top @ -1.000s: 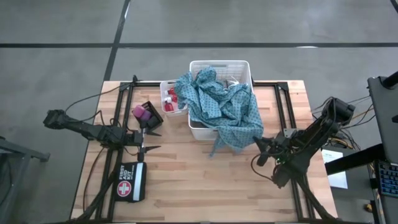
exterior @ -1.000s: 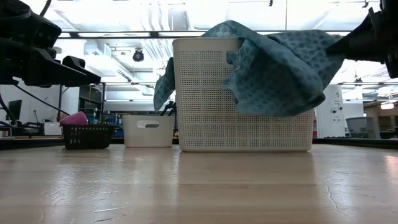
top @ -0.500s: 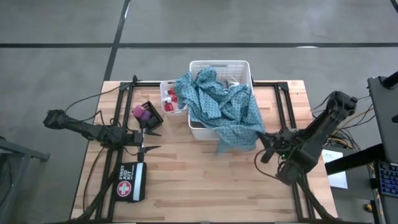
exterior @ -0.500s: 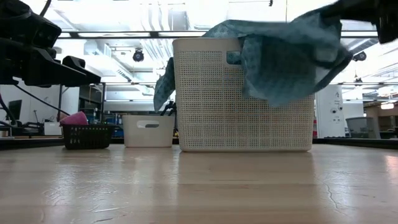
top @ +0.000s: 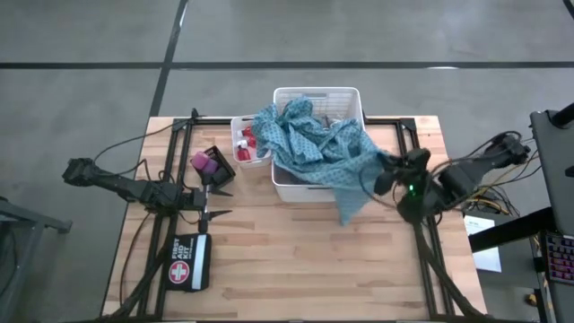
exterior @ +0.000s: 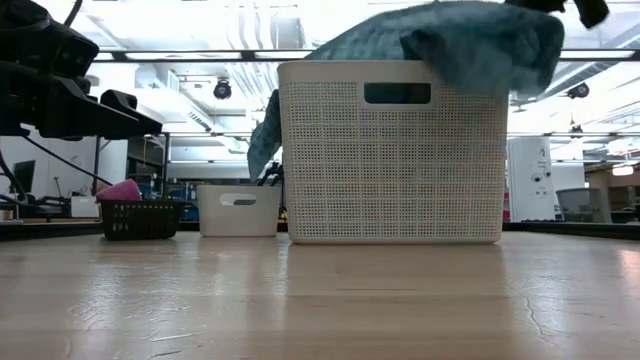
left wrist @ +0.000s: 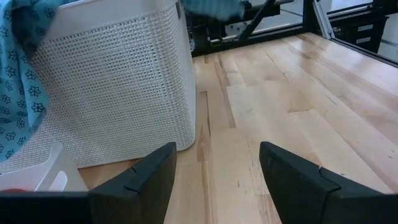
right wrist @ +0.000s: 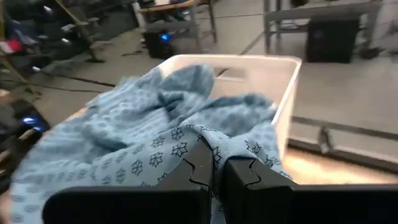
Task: Pick & Place Medicine items
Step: Put the blue patient gown into the white laundry bin
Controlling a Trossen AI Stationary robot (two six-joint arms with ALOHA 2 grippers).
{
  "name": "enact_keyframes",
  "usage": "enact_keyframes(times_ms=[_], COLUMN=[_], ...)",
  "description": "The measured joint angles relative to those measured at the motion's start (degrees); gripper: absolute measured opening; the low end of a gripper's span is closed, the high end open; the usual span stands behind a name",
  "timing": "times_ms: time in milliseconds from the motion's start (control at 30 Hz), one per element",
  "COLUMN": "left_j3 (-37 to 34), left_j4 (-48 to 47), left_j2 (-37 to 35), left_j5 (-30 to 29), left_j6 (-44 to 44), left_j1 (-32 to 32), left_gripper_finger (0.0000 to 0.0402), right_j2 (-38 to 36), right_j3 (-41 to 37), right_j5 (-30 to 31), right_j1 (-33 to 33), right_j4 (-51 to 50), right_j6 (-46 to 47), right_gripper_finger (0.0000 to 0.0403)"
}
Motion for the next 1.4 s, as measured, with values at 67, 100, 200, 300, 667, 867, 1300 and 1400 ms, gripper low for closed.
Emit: enact_keyframes(times_ms=[67,100,200,300,667,867,1300,1400], left_j3=[0.00,0.00,0.00,0.00,0.00,0.00,0.00,0.00], left_j4=[0.00,0.00,0.01,0.01,0.01,0.02,0.02,0.02], left_j2=[0.00,0.01,-0.02,-0.02,0.01,-0.02,-0.01,0.01], left_j5=[0.00,0.01,-0.01,0.01,0.01,0.01,0.00,0.00], left_j6=[0.02,0.00,0.02,0.00,0.02,0.01,0.02,0.00], left_j1=[0.01,-0.01,0.01,0.00,0.00,-0.01,0.01,-0.01], left_gripper_finger=[0.0236,0.0236,0.0236,0.0236,0.0236,0.0236,0.0236,0.0236], right_j2=[-0.25,-0.25,-0.19,-0.13,3.10,7.88,25.39,29.48], right_j3=[2.71,3.77,6.55,7.60,4.43,3.79,9.20,11.16], right_j5=[-1.30,-2.03,-4.26,-6.06,-28.66,-48.56,-71.30,-73.11], right_j1=[-3.03,-4.47,-8.74,-12.92,-33.75,-46.11,-58.33,-58.90], right_j4=[0.54,1.40,6.62,14.32,37.71,45.81,45.75,45.58], right_j6=[-5.40,-8.49,-19.54,-31.05,-57.91,-62.69,-63.90,-65.42], right_gripper_finger=[0.0008,0.0008,0.0008,0.0008,0.0008,0.0008,0.0008,0.0008])
